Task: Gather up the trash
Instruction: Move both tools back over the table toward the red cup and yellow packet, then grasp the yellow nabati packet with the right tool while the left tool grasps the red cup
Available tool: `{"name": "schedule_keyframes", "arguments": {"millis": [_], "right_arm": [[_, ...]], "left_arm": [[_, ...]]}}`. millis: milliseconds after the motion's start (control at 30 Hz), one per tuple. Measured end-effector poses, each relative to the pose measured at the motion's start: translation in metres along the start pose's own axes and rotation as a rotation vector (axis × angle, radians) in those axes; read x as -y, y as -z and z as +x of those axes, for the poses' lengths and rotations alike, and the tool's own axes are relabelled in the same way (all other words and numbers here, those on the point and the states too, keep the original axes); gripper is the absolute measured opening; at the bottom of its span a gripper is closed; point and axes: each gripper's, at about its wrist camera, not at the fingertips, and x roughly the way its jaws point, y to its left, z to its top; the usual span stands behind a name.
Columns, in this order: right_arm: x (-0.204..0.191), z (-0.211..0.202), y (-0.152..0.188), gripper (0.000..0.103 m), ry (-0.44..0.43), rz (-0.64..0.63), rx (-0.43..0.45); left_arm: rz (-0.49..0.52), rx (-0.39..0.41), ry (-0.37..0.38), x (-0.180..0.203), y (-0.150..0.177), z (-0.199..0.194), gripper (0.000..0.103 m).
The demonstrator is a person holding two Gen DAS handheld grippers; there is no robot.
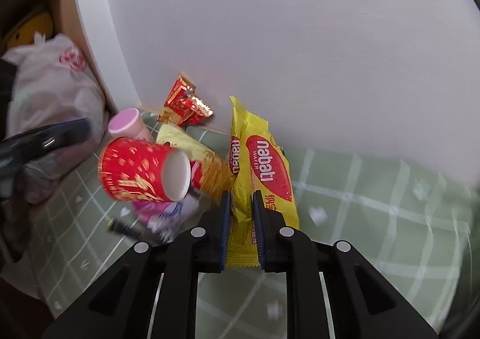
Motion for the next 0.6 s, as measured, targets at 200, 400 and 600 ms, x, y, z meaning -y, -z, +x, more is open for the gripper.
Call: {"name": "schedule_keyframes", "arguments": {"millis": [200,400,600], "right_arm": [[0.007,-0.042,0.045,0.016,0.098,0.063,-0.017],[0.023,-0.055,0.092,0.016,0.124,0.163,-0.069],[0.015,-0.066,0.112,0.040,0.042,0.204,-0.046]], "left_arm": [[0.081,-0.060,0.002,0.010,-0.013,0.026,0.047],[0.081,-0.166,0.033,0.020,0.011,0.044,0.047],[0.076,-0.203,0.093,0.038,0.037,0.035,0.047]]}}
